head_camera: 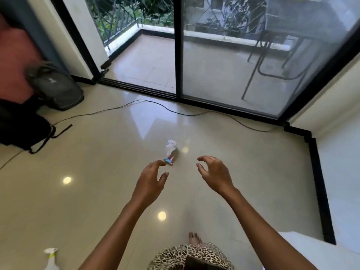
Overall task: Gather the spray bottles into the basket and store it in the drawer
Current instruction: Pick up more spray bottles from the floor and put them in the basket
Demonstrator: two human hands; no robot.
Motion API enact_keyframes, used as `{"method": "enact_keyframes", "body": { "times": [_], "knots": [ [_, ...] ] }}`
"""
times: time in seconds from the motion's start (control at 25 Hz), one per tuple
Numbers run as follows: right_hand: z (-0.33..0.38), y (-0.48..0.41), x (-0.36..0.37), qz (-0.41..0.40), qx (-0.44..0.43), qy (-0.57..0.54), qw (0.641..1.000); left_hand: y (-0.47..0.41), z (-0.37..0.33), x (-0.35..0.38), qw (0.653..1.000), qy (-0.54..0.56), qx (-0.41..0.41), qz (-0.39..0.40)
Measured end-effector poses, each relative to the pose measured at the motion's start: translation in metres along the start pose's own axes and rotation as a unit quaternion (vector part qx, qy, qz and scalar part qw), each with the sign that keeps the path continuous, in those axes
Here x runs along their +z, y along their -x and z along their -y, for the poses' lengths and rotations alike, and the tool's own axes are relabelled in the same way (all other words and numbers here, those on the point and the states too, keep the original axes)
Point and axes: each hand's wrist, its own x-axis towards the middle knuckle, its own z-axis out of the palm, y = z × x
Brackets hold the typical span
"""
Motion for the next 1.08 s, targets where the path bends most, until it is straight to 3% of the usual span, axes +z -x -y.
{"method": "enact_keyframes", "body": {
  "times": [0.32, 0.6, 0.72, 0.8, 0.92, 1.0, 1.08],
  "knots": [
    [0.007, -0.144, 0.072, 0.104, 0.018, 0.009, 0.994, -0.132, 0.061, 0.007, 0.995, 0.017, -0.075, 0.06],
    [-0.011, -0.259, 0.189, 0.142, 0.151, -0.031, 0.978, -0.266, 0.162, 0.051, 0.983, -0.004, -0.112, 0.148],
    [-0.038, -0.289, 0.258, 0.186, 0.167, -0.013, 0.968, -0.304, 0.211, 0.097, 0.974, -0.024, -0.118, 0.189],
    [-0.069, -0.312, 0.315, 0.209, 0.128, 0.024, 0.969, -0.328, 0.253, 0.141, 0.971, -0.038, -0.11, 0.208],
    [-0.119, -0.354, 0.399, 0.252, 0.005, 0.122, 0.96, -0.363, 0.318, 0.21, 0.965, -0.072, -0.111, 0.226],
    [-0.161, -0.386, 0.471, 0.312, -0.09, 0.204, 0.923, -0.383, 0.372, 0.266, 0.959, -0.088, -0.131, 0.237],
    [-0.2, -0.422, 0.536, 0.365, -0.206, 0.288, 0.861, -0.401, 0.422, 0.32, 0.952, -0.104, -0.137, 0.253]
  ]
}}
